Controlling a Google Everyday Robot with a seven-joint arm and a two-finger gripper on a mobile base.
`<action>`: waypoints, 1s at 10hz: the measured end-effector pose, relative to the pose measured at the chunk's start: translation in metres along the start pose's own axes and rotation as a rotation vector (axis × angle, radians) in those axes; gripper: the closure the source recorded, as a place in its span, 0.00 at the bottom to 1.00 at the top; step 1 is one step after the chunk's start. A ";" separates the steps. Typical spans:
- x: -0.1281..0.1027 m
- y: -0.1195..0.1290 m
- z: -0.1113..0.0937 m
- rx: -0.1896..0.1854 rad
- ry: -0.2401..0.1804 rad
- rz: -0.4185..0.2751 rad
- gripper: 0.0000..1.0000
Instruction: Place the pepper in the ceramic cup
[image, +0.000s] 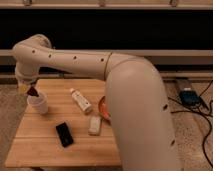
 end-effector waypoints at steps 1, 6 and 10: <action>0.004 -0.002 0.008 -0.008 -0.006 0.004 0.98; 0.016 -0.007 0.036 -0.035 -0.029 0.037 0.52; 0.011 -0.006 0.049 -0.044 -0.038 0.045 0.20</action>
